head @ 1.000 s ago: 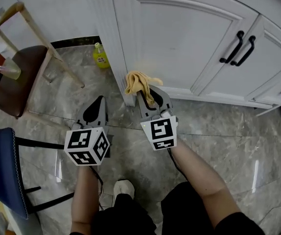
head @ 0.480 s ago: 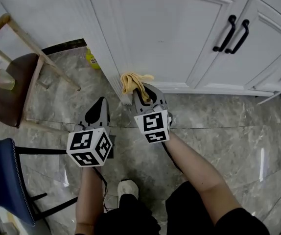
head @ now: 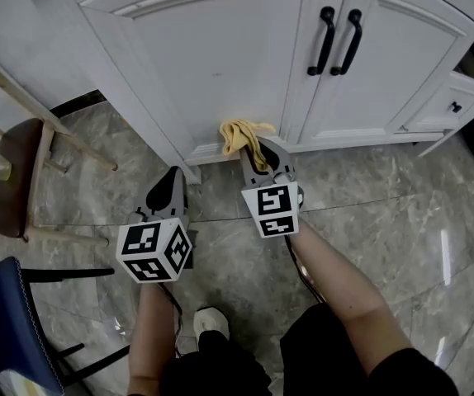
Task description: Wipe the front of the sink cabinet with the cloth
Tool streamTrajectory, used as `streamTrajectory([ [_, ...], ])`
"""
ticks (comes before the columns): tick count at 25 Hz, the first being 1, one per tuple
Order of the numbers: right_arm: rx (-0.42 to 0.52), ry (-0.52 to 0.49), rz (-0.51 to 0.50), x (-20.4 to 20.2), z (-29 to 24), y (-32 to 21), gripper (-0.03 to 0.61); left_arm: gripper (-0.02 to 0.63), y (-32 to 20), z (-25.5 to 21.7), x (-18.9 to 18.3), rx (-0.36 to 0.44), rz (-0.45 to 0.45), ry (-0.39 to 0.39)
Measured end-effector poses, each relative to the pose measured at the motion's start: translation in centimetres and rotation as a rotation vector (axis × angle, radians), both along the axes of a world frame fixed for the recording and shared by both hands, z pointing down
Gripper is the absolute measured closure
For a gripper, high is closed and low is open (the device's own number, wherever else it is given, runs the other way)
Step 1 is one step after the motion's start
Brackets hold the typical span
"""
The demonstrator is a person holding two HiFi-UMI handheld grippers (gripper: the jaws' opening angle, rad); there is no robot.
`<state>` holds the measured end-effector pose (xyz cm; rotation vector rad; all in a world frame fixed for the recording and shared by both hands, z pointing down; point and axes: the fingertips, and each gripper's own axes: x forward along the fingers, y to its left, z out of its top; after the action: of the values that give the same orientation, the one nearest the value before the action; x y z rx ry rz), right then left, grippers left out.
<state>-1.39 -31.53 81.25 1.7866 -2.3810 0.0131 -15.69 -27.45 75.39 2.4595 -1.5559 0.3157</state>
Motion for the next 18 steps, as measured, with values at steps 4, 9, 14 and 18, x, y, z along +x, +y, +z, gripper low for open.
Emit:
streamTrajectory([
  [4, 0.006, -0.011, 0.07, 3.9, -0.5, 0.5, 0.499, 0.6, 0.8, 0.4, 2.5, -0.005, 0.052, -0.011],
  [9, -0.003, -0.033, 0.173, 9.3, -0.4, 1.5, 0.499, 0.6, 0.9, 1.0, 5.1, -0.016, 0.101, -0.012],
  [14, 0.013, -0.009, 0.185, 11.3, -0.9, 2.3, 0.499, 0.6, 0.2, 0.7, 7.9, 0.005, 0.179, -0.018],
  [18, 0.049, -0.007, 0.177, 11.3, -2.6, 2.6, 0.499, 0.6, 0.0, -0.1, 7.6, 0.013, 0.207, -0.005],
])
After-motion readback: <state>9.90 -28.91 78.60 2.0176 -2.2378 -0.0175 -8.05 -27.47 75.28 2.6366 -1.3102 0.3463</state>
